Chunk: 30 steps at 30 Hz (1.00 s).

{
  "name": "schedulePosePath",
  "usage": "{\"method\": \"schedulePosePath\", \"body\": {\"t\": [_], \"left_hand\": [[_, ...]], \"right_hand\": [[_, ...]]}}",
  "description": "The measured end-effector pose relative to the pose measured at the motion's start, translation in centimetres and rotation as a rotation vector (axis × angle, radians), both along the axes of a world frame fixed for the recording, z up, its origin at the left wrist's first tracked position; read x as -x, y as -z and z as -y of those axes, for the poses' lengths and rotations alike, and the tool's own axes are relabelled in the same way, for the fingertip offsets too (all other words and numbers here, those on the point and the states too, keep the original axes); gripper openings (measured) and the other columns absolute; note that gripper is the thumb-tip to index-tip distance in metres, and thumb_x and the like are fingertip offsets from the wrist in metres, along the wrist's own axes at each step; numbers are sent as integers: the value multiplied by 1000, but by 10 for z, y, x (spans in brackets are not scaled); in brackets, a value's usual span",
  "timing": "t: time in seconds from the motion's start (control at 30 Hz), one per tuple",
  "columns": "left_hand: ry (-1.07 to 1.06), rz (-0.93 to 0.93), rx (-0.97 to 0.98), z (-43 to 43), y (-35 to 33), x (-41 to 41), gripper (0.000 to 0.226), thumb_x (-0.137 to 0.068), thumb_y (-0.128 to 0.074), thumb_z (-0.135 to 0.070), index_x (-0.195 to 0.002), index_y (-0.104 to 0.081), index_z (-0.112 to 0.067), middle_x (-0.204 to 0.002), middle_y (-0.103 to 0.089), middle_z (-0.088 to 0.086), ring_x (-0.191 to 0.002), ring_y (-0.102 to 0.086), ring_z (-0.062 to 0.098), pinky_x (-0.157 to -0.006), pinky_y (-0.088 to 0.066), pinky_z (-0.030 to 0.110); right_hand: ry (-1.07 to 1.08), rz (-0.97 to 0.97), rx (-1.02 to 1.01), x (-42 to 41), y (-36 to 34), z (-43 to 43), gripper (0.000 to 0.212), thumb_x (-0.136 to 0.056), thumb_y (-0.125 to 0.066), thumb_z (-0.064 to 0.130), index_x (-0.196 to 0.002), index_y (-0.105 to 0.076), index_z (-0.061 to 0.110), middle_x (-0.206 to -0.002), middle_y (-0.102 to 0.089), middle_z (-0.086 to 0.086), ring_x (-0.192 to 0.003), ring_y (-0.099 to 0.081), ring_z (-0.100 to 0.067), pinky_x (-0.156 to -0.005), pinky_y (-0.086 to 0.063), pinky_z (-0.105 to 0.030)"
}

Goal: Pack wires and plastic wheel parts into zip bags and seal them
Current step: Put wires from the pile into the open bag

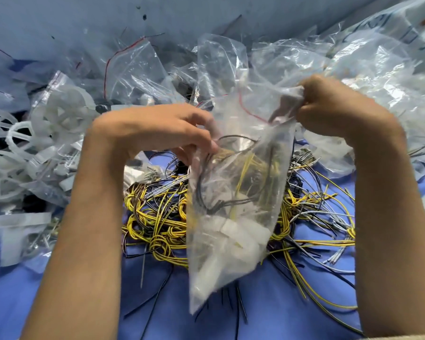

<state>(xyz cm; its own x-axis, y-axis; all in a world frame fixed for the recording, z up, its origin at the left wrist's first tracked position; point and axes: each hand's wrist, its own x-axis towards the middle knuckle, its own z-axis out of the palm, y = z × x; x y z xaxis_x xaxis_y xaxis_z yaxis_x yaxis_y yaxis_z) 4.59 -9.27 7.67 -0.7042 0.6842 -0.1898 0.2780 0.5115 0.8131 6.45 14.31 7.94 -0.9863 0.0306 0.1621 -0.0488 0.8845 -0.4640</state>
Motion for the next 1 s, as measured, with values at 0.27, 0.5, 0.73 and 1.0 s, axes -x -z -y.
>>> {"method": "schedulePosePath", "body": {"t": [0.27, 0.5, 0.73, 1.0], "left_hand": [[-142, -308, 588, 10, 54, 44, 29, -91, -51, -10, -115, -64, -19, -117, -63, 5, -106, -58, 20, -90, -45, 27], [-227, -344, 629, 4, 70, 45, 25, -78, -68, -12, -68, -52, -28, -81, -57, 1, -80, -57, 29, -62, -40, 27], [-618, -520, 308, 2, 50, 41, 8, -72, -69, -26, -76, -64, -30, -98, -70, 5, -94, -65, 28, -86, -54, 39], [-590, -344, -682, -20, -1, 10, 12, -81, -72, -19, -85, -63, -23, -55, -63, -19, -50, -52, -9, -51, -37, 7]], "right_hand": [[-110, -16, -104, -6, -7, 12, 38, -78, -45, -5, -81, -75, 18, -76, -70, 13, -78, -63, -14, -65, -49, -26], [-209, 40, -134, -2, -5, 10, 32, -82, -53, -3, -83, -75, 20, -67, -59, 42, -78, -59, 8, -71, -49, -25], [-237, 32, -101, -2, -5, 9, 27, -85, -57, 3, -81, -76, 23, -72, -65, 32, -79, -61, 2, -73, -49, -28], [-261, -17, -46, -6, -9, 17, 27, -85, -57, 2, -76, -74, 21, -65, -63, 33, -79, -65, -7, -73, -52, -31]]}}
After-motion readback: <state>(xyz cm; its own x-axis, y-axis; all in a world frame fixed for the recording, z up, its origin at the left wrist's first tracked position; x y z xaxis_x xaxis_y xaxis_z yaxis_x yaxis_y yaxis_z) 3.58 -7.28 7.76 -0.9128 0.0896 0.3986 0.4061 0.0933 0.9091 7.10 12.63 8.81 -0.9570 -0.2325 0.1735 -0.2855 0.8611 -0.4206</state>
